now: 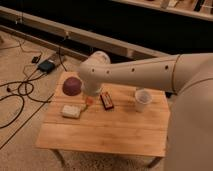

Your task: Place the pepper in the ceramic cup

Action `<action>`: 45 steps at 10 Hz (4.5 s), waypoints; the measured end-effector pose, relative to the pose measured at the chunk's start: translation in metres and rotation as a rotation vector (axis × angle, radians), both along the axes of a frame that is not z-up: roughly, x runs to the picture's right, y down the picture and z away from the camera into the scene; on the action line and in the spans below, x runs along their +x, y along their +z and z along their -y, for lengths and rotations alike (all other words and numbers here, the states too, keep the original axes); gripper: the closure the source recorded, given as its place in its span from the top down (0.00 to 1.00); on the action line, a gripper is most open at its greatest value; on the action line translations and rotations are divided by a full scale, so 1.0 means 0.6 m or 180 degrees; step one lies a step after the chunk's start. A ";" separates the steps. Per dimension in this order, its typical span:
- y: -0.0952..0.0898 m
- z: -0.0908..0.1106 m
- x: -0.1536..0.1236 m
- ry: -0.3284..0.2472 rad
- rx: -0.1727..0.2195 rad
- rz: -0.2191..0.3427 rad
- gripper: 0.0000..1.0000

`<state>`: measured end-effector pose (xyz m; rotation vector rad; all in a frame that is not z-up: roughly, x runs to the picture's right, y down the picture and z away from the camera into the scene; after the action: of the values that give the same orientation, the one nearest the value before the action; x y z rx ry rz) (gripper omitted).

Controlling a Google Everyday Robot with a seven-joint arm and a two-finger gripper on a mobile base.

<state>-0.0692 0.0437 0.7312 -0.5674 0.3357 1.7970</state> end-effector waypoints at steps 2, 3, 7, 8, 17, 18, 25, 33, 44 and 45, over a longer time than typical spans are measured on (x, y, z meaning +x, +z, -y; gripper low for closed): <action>-0.019 0.028 0.024 0.0116 -0.0113 0.0134 0.00; -0.030 0.036 0.028 0.0155 -0.0108 0.0171 0.00; -0.087 0.085 0.000 0.0756 0.0187 0.0518 0.00; -0.095 0.100 -0.012 0.1118 0.0310 0.0695 0.00; -0.085 0.050 0.028 0.2629 0.0783 0.1145 0.00; -0.089 0.044 0.033 0.2717 0.0852 0.1185 0.00; -0.092 0.025 0.043 0.2750 0.0931 0.1201 0.00; -0.111 0.049 0.087 0.3230 0.0911 0.1284 0.00; -0.168 0.022 0.239 0.4872 0.1156 0.1794 0.00; -0.172 0.019 0.251 0.4920 0.1201 0.1803 0.00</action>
<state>0.0815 0.0321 0.6281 -1.1657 -1.1261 2.8446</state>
